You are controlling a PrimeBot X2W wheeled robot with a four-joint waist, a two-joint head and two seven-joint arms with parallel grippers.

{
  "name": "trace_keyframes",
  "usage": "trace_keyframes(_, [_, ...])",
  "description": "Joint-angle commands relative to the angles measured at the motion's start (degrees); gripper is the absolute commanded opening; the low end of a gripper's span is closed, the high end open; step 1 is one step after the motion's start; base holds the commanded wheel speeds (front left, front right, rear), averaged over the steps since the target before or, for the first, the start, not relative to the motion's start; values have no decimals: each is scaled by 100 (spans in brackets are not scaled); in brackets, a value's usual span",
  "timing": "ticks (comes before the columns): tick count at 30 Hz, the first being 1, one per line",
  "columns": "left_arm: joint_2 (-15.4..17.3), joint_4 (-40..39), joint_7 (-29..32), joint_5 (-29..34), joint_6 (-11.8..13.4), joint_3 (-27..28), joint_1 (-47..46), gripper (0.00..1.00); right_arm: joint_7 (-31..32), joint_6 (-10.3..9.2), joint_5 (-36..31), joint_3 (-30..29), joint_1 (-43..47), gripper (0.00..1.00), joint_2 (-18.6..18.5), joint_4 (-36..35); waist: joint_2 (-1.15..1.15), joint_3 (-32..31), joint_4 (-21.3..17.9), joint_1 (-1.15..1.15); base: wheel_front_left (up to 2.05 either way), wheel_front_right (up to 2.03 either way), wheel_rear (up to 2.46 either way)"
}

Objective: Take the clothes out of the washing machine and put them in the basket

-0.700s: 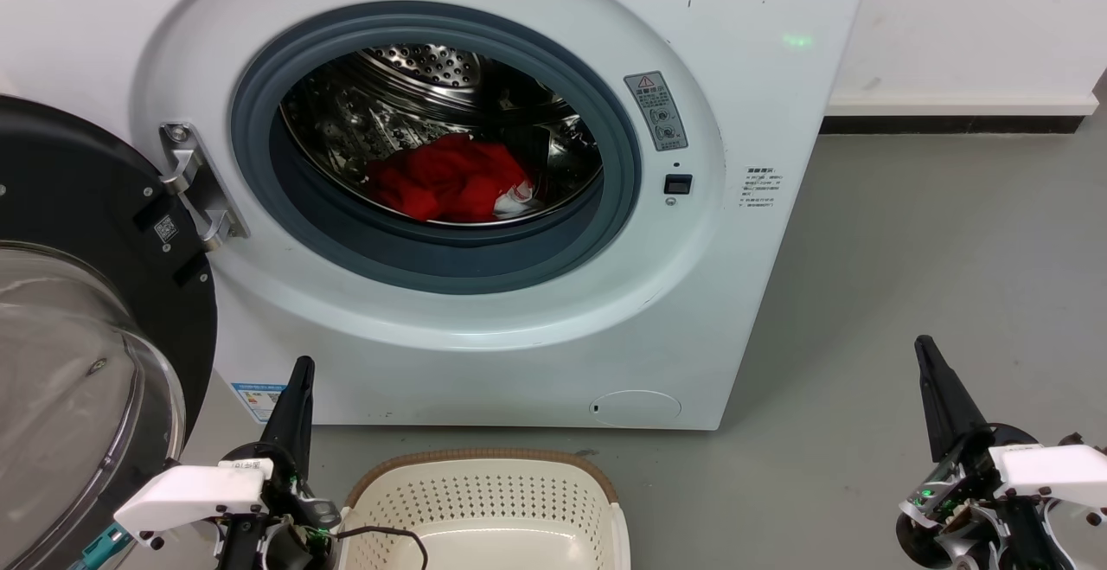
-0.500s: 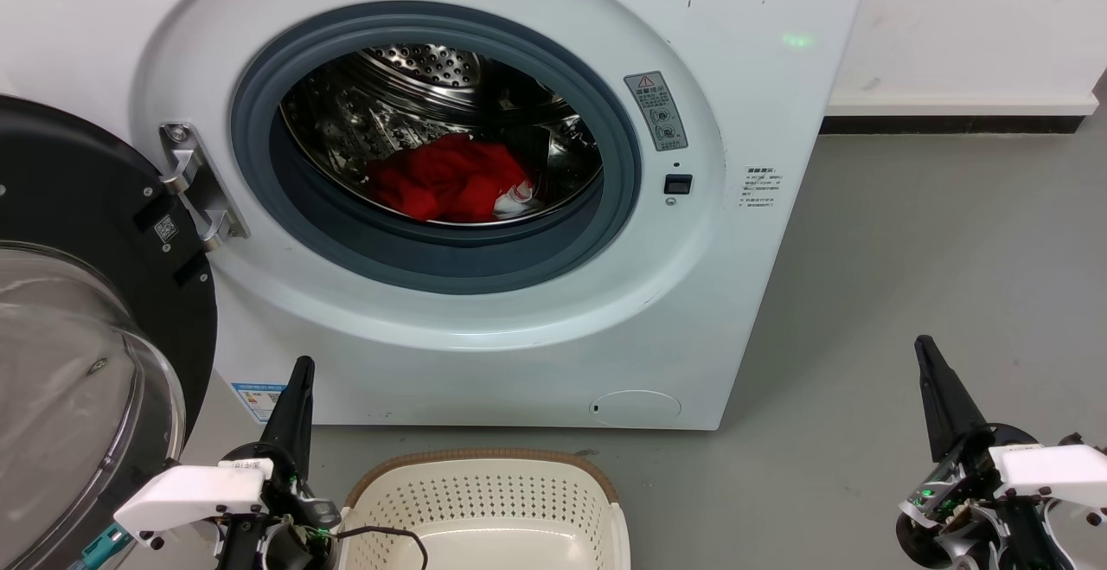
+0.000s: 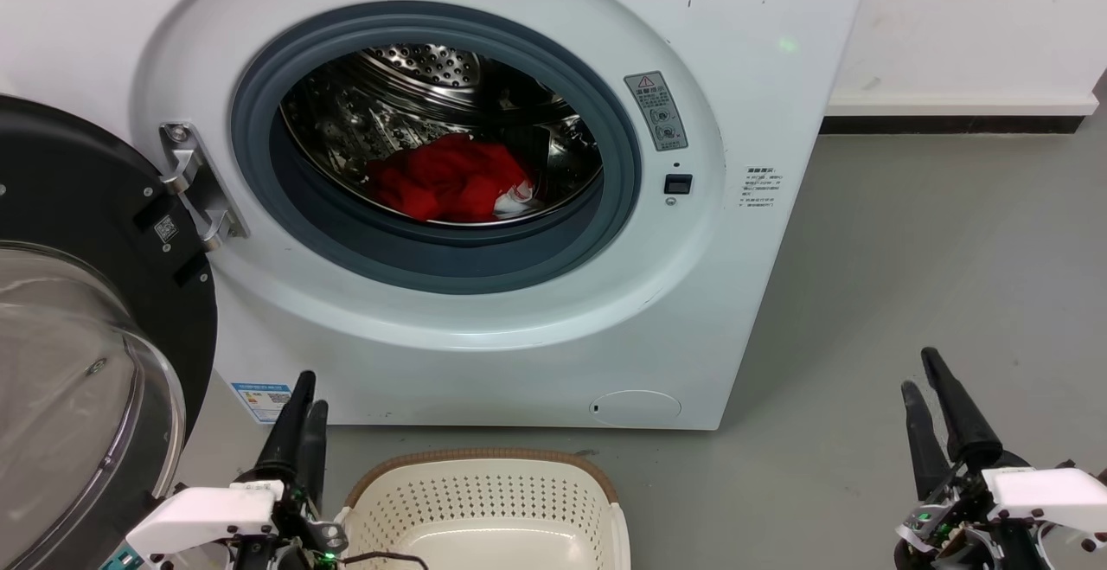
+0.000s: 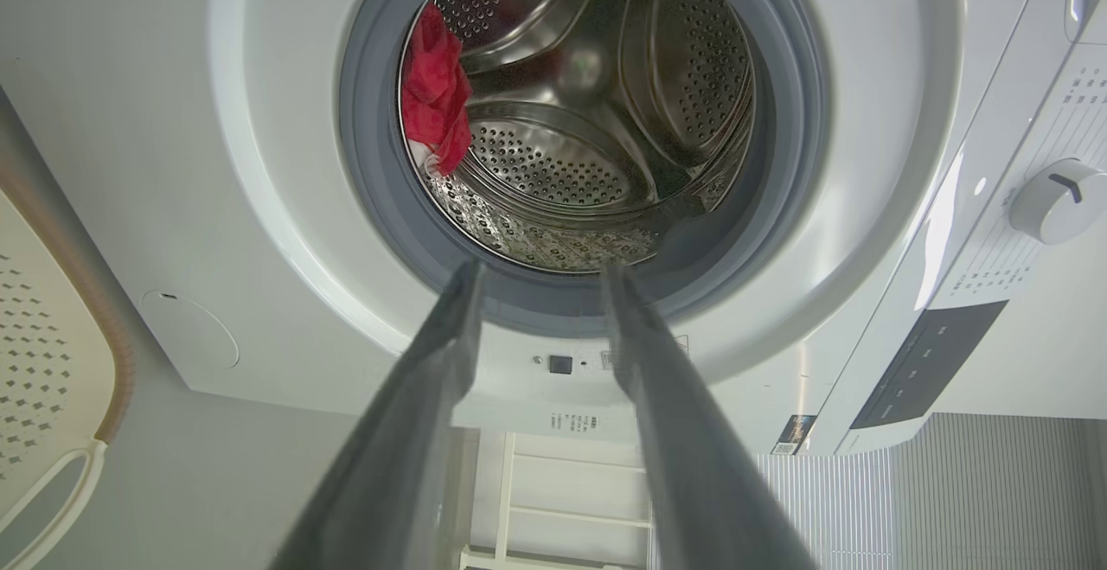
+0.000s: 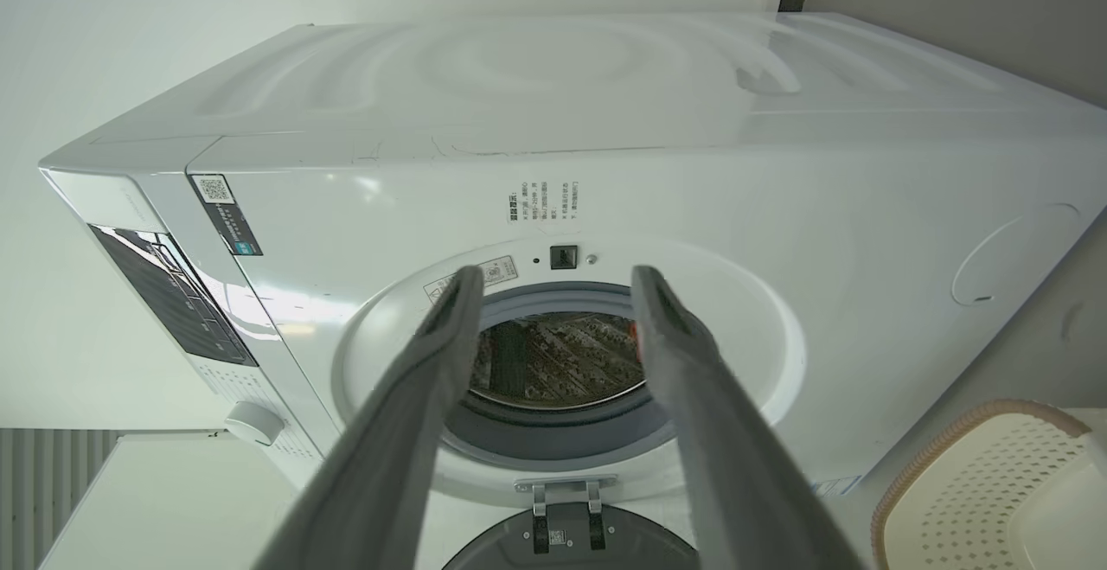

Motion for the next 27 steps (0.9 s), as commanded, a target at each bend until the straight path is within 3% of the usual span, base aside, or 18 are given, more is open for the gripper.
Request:
trace_keyframes(1, [12, -113, -52, 37, -3, -58, -137, 100, -51, 1, -52, 33, -113, 100, -2, -131, 0, 1, -1, 0, 0, 0, 0])
trace_keyframes(9, [34, -178, -348, 407, -5, -338, -261, 100, -333, 1, -521, 98, -57, 100, -1, -342, 0, 7, -7, 0, 0, 0, 0])
trace_keyframes(27, [26, -580, -781, 2506, -10, -473, -451, 100, -766, 1, -2712, 199, 5, 100, 1, -736, 0, 20, -11, 0, 0, 0, 0])
